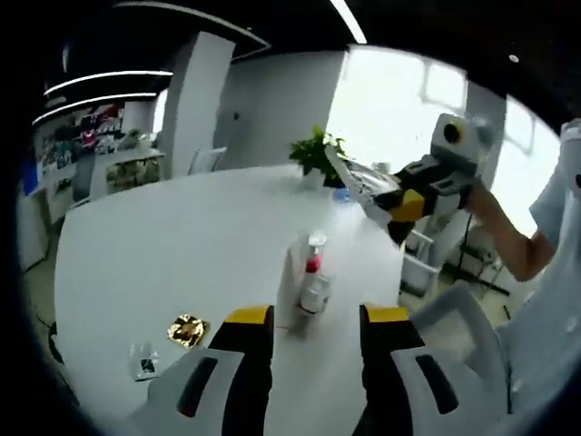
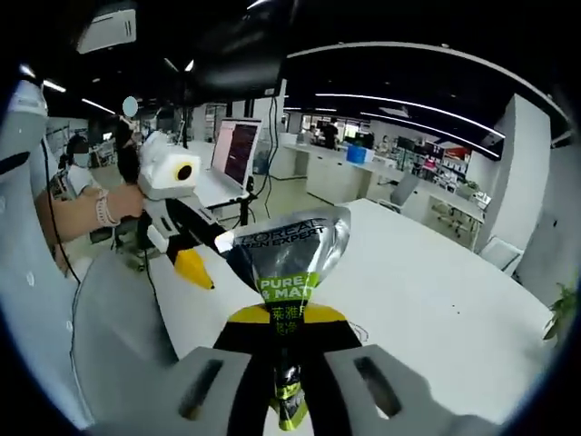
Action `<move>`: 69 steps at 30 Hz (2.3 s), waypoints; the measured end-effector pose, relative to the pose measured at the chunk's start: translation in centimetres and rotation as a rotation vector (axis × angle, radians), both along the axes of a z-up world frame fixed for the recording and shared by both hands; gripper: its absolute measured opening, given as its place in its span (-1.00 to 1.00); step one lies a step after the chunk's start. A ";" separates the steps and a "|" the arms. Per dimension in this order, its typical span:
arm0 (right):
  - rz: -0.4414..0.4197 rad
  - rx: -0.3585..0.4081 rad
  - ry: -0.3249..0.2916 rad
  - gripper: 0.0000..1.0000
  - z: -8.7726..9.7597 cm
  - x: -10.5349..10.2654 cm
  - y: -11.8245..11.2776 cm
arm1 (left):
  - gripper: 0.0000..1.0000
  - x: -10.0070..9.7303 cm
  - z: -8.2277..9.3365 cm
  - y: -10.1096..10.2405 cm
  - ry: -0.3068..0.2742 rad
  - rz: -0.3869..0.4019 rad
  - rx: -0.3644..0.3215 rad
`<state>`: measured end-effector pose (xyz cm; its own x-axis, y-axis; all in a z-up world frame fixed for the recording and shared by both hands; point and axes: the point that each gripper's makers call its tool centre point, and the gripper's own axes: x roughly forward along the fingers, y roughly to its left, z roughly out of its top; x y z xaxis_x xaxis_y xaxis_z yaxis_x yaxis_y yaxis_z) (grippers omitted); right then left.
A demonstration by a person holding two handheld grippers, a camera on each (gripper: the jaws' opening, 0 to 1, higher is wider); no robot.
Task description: Arrange the skincare products in the storage area until every visible bottle or jar stands upright without overlapping.
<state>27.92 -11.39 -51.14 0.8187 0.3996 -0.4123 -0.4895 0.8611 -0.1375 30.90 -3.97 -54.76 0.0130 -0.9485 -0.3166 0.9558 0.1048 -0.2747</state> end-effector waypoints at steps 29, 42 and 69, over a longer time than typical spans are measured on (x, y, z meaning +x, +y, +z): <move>-0.030 0.209 -0.027 -0.81 -3.5 0.0 6.2 | -0.83 -0.9 3.2 -0.1 0.297 0.070 -0.239; 0.009 0.116 0.016 -0.31 -5.7 -0.3 6.7 | -1.00 -1.4 2.5 0.2 0.191 -0.015 -0.140; 0.165 0.320 0.215 -0.80 -8.6 -3.5 7.6 | -1.00 -3.6 2.1 2.5 0.076 -0.261 -0.052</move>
<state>24.45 -3.75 -59.72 0.6421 0.6537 -0.4005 -0.6128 0.7515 0.2442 27.32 -1.50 -52.70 -0.2560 -0.9316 -0.2582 0.9249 -0.1583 -0.3456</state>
